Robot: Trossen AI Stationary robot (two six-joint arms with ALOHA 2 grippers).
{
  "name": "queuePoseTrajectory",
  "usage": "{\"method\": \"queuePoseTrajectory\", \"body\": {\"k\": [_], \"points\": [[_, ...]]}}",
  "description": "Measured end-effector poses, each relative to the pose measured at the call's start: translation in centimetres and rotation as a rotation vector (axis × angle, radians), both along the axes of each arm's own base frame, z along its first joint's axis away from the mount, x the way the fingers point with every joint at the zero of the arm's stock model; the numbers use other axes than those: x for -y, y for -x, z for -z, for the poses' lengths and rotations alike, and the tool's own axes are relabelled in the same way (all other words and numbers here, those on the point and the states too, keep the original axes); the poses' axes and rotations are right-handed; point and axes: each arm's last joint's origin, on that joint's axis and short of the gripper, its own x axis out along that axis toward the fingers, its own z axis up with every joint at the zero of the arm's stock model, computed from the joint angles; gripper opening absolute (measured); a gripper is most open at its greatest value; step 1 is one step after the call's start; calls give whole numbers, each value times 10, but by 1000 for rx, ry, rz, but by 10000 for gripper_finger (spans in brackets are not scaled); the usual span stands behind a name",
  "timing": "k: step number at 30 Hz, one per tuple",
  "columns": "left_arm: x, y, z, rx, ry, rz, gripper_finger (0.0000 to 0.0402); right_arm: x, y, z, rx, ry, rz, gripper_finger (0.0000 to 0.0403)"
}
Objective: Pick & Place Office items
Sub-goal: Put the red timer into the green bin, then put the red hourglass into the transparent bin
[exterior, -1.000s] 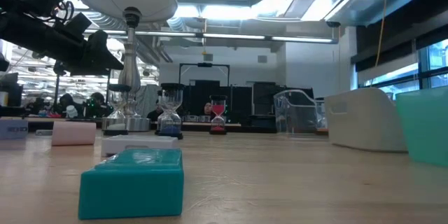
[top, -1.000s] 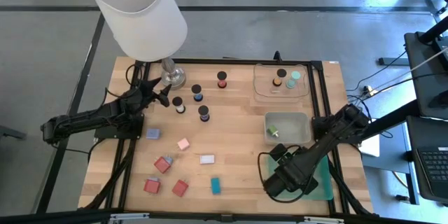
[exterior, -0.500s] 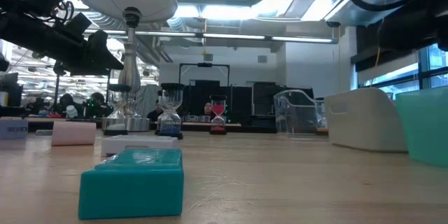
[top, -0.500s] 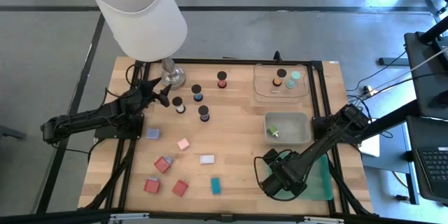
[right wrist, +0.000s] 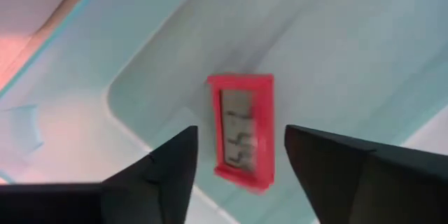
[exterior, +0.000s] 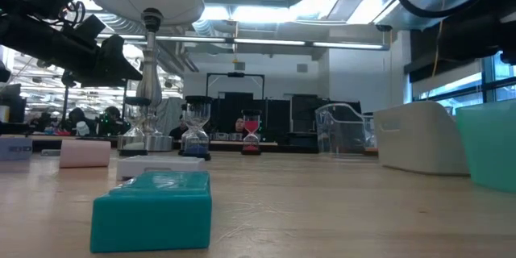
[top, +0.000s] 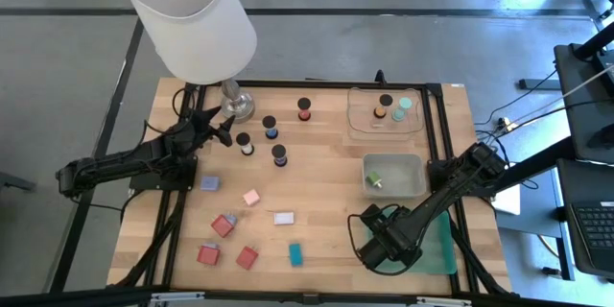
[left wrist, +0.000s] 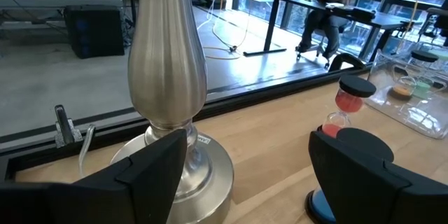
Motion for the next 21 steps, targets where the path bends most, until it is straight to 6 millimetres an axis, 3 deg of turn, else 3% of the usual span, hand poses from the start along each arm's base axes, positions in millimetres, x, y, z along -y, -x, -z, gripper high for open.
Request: {"method": "queuePoseTrajectory", "body": {"k": [10,14,21], "points": [[0,0,0,1,0,0,297,2,1,-6,13,32,-33,322],[0,0,0,0,0,0,297,5,10,-39,103,116,-74,340],[0,0,0,0,0,0,297,17,39,-111,424,287,-176,343]]}}
